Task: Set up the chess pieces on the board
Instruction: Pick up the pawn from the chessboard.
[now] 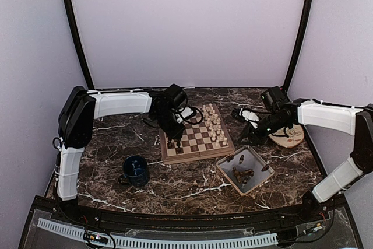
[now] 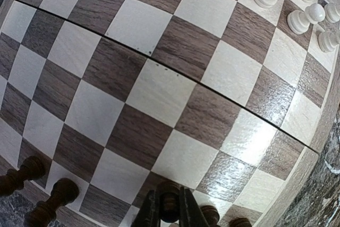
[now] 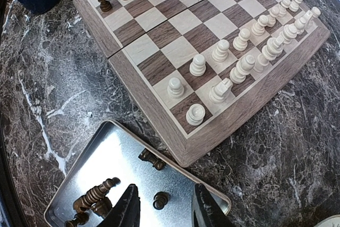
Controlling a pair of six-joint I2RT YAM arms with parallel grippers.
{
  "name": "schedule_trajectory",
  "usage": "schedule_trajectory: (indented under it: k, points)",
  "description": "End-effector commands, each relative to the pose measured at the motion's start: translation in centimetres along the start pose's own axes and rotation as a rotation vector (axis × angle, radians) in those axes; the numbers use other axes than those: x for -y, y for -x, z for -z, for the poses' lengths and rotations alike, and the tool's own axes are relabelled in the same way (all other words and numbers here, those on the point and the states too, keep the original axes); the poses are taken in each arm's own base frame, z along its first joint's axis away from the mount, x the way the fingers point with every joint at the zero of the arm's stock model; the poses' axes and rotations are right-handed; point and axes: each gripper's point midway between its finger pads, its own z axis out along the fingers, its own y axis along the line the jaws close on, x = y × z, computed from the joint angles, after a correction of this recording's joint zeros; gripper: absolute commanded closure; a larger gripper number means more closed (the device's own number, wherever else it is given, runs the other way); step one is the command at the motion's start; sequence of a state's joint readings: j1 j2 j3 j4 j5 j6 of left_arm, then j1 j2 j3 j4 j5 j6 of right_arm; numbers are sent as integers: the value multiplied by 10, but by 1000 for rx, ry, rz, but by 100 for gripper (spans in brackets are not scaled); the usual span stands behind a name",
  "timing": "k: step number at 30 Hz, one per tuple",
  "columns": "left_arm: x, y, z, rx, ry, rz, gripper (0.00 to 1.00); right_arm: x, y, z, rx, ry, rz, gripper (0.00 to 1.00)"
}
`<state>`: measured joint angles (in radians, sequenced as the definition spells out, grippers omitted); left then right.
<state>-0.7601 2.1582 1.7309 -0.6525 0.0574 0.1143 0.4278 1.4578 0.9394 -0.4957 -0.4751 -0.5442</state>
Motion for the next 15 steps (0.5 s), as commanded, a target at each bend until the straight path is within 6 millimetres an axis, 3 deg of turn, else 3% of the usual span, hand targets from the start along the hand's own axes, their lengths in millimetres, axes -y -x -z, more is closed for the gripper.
schedule_trajectory:
  k: [1, 15]
  points:
    - [-4, 6, 24, 19, 32, -21, 98, 2, 2, -1, 6, 5, 5, 66]
    - [-3, 9, 27, 24, 26, -18, 97, 2, 0, -3, -3, 13, 1, 66]
